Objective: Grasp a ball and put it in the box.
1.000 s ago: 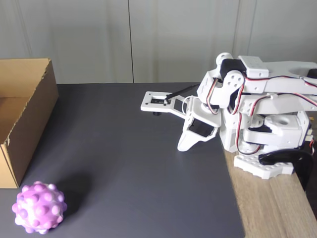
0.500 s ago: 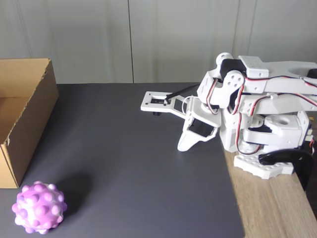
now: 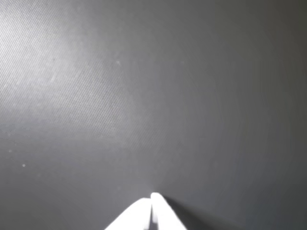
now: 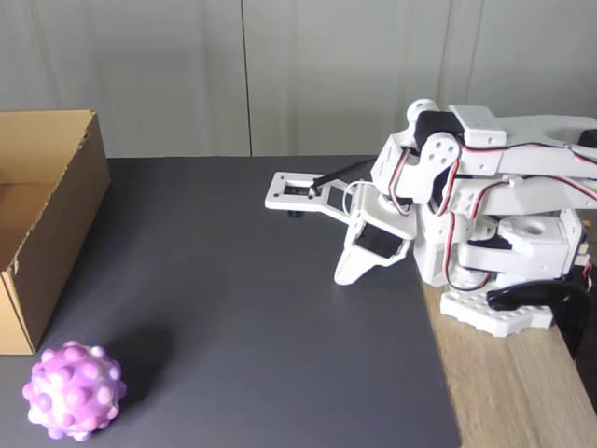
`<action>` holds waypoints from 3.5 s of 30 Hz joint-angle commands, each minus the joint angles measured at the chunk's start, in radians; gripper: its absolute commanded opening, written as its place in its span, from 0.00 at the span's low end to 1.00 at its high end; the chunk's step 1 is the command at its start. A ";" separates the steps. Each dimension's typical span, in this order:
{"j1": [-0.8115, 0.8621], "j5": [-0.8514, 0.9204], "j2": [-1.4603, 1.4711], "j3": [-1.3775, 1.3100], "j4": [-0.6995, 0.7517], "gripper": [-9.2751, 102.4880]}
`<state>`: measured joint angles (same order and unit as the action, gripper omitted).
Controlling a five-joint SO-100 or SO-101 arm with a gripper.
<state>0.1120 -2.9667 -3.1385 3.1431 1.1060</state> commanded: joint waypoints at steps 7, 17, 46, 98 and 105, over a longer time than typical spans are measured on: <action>-0.012 0.000 0.008 0.003 0.014 0.09; 0.150 -0.107 0.008 0.003 0.009 0.08; 0.031 -0.247 0.133 -0.497 -0.031 0.08; -0.319 -0.201 1.457 -1.442 -0.578 0.28; -0.288 -0.204 1.528 -1.442 -0.615 0.39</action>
<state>-0.1887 -3.1646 -1.6091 1.7518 0.5123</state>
